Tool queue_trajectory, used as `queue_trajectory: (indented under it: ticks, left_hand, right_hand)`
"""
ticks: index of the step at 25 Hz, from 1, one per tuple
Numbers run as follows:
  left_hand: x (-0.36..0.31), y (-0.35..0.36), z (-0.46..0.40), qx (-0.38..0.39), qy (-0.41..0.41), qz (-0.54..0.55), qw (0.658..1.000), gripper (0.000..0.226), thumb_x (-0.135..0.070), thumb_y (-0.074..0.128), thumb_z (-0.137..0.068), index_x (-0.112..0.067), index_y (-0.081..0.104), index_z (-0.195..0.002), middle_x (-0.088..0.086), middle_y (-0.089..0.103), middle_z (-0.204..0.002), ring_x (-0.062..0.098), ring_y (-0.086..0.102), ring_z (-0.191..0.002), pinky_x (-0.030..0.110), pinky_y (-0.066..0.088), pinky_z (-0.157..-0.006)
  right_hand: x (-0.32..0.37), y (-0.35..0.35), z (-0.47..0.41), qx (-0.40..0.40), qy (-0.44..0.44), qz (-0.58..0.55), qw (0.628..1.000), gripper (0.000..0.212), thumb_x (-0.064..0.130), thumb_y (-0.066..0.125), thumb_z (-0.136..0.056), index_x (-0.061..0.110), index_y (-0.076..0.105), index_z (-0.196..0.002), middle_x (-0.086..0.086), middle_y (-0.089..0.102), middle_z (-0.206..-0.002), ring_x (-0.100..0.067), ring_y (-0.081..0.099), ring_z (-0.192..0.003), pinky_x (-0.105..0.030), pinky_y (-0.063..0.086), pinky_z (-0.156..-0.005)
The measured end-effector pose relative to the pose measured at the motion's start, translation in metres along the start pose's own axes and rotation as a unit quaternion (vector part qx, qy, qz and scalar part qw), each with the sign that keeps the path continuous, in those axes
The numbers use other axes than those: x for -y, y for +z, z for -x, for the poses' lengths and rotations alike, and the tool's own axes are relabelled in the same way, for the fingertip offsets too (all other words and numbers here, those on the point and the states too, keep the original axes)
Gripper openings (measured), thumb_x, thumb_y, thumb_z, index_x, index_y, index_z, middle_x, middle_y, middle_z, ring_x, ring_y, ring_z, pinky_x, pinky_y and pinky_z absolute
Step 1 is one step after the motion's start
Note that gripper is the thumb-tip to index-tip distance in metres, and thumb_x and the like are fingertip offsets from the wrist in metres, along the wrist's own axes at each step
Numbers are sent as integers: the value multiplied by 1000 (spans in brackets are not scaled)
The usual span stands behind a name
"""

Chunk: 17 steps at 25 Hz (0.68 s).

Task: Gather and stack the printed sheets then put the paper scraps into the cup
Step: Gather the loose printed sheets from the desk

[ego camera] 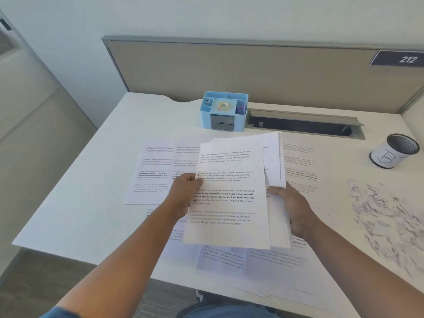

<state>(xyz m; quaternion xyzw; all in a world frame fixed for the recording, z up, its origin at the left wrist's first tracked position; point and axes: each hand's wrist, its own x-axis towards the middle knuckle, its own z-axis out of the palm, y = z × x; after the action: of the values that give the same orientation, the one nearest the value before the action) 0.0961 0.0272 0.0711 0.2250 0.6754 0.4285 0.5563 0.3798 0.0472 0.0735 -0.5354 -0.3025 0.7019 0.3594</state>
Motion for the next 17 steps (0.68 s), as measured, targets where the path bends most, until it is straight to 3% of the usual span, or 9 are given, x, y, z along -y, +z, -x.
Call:
queue_trajectory:
  ticks: [3, 5, 7, 10, 12, 14, 17]
  left_hand:
    - [1, 3, 3, 22, -21, 37, 999, 15, -9, 60, -103, -5, 64, -116, 19, 77, -108, 37, 75, -97, 57, 62, -83]
    - [2, 2, 1, 47, -34, 49, 997, 19, -8, 56, -105, -8, 63, -122, 16, 76, -114, 37, 74, -104, 59, 59, -90]
    - [4, 2, -1, 70, -38, 48, 996, 23, -8, 53, -106, -12, 62, -127, 13, 76, -118, 35, 73, -108, 61, 57, -93]
    - [5, 1, -3, 81, -37, 48, 995, 25, -10, 51, -107, -19, 61, -128, 9, 76, -119, 33, 73, -109, 63, 57, -93]
    - [5, -1, -6, 79, -27, 39, 996, 23, -12, 52, -108, -20, 60, -128, 7, 76, -118, 32, 73, -108, 62, 57, -91]
    - [3, -5, -8, 72, -7, 25, 997, 21, -16, 53, -108, -18, 60, -127, 7, 76, -118, 30, 74, -106, 60, 59, -90]
    - [-1, -12, -12, 80, 28, 12, 996, 20, -21, 52, -108, -13, 61, -125, 10, 76, -118, 29, 75, -103, 55, 61, -88]
  right_hand:
    - [1, 5, 2, -1, -26, 21, 999, 59, 52, 61, -97, 27, 49, -150, 18, 50, -149, -10, 46, -138, -45, 30, -123]
    - [1, 10, 3, 12, -39, 44, 998, 77, 67, 54, -93, 26, 40, -156, 19, 39, -156, -7, 34, -146, -42, 23, -126]
    - [1, 17, 5, 32, -44, 65, 996, 74, 69, 47, -94, 26, 45, -153, 15, 45, -155, -8, 39, -145, -39, 28, -123]
    - [0, 26, 4, 71, -31, 60, 995, 54, 59, 53, -98, 26, 57, -141, 8, 66, -137, -15, 61, -129, -43, 43, -113]
    - [0, 32, 3, 74, -32, 59, 995, 34, 36, 60, -101, 21, 62, -132, -1, 73, -126, -22, 70, -116, -47, 51, -104]
    - [-1, 35, 0, 67, -47, 85, 993, 27, 18, 63, -100, 16, 65, -127, -5, 75, -120, -26, 72, -111, -47, 55, -100]
    - [-2, 39, -6, 61, -71, 121, 988, 25, 11, 67, -97, 13, 68, -122, -2, 77, -115, -25, 70, -114, -40, 54, -102]
